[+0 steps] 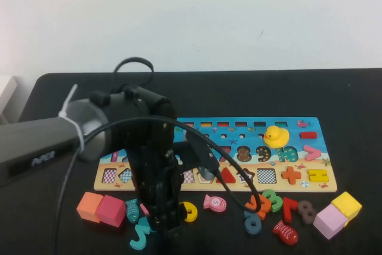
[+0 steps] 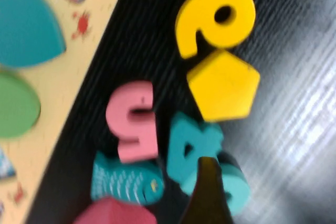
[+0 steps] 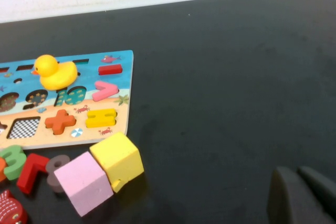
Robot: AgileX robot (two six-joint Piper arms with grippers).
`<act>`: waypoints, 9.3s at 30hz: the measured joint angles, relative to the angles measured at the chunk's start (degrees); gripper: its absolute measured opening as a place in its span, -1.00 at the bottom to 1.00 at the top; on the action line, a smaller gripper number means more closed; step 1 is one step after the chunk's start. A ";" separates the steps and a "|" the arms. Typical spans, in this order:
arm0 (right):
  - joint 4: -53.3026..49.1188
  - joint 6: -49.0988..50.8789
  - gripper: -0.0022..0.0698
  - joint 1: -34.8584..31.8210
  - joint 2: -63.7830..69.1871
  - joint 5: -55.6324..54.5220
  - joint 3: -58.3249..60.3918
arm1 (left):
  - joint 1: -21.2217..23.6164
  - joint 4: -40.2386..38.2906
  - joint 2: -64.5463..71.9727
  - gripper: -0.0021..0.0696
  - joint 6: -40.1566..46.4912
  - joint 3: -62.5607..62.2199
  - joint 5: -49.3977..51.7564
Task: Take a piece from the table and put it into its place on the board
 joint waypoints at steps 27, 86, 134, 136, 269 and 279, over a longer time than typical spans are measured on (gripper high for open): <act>0.00 0.00 -0.89 0.00 0.00 0.00 0.00 | 0.00 0.17 8.35 0.32 9.30 -0.13 -8.72; -0.09 -2.06 -0.89 0.00 0.00 0.00 0.00 | 0.00 -0.08 9.35 -0.07 9.74 -4.59 -3.84; -0.09 -2.19 -0.89 0.00 0.00 0.00 0.00 | 0.00 -2.77 17.26 -0.07 22.14 -18.25 -15.03; -0.09 -2.19 -0.89 0.00 0.00 0.00 0.00 | 0.00 -2.99 17.47 -0.07 22.18 -18.25 -15.03; -0.09 -2.19 -0.89 0.00 0.00 0.00 0.00 | 18.93 7.32 -106.89 -0.94 -29.15 65.04 -39.95; -0.09 -2.19 -0.89 0.00 0.00 0.00 0.00 | 31.44 5.49 -107.59 -0.94 -29.13 73.45 -43.25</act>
